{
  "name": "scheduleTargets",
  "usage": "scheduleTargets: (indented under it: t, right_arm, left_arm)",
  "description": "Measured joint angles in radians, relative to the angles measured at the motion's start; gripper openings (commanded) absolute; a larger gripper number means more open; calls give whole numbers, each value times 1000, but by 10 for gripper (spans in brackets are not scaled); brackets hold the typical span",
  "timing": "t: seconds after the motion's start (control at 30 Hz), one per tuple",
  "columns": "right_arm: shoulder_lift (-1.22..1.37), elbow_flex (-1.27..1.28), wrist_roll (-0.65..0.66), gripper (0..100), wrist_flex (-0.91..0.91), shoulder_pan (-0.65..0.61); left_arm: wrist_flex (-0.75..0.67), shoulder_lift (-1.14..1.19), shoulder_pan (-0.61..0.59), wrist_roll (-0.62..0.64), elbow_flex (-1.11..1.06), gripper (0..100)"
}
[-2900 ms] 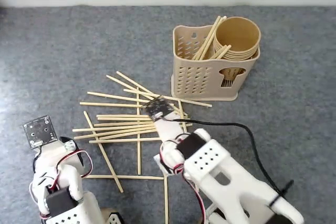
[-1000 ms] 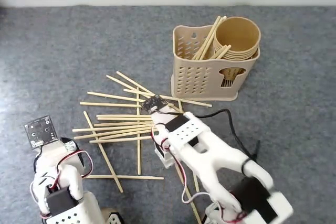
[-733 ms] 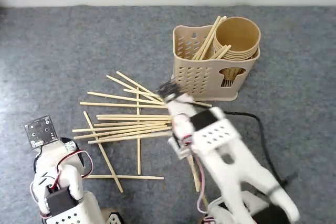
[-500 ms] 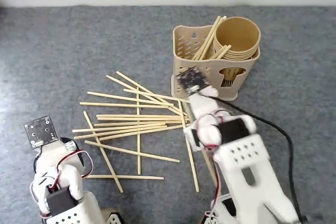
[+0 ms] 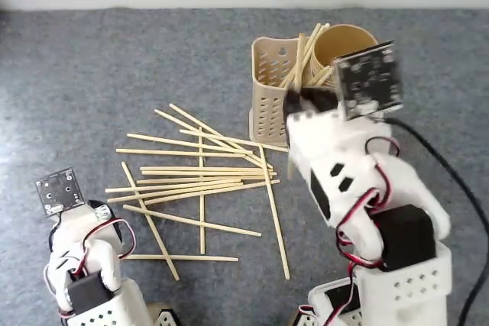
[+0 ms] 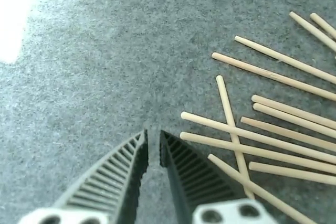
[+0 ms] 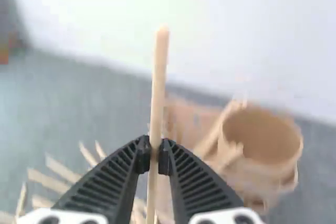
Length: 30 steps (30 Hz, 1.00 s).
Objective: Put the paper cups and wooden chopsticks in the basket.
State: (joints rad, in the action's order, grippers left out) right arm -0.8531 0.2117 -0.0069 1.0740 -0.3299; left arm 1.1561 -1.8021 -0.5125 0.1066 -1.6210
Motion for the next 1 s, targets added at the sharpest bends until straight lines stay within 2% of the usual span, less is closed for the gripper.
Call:
scheduleTargets:
  t: [0.27, 0.43, 0.67, 0.73, 0.87, 1.0]
  right_arm:
    - [170, -31, -32, 8, -486, 86]
    - [330, -31, -35, 8, -661, 140]
    - [471, -31, -35, 16, -710, 133]
    - [479, -6, -35, 71, -710, 137]
    - [477, 55, -35, 257, -710, 146]
    - [411, 61, -35, 298, -632, 164]
  left_arm:
    - [0, 0, 0, 0, 0, 41]
    - [0, 0, 0, 0, 0, 41]
    - [0, 0, 0, 0, 0, 41]
    - [0, 0, 0, 0, 0, 41]
    - [0, 0, 0, 0, 0, 41]
    - [0, 0, 0, 0, 0, 41]
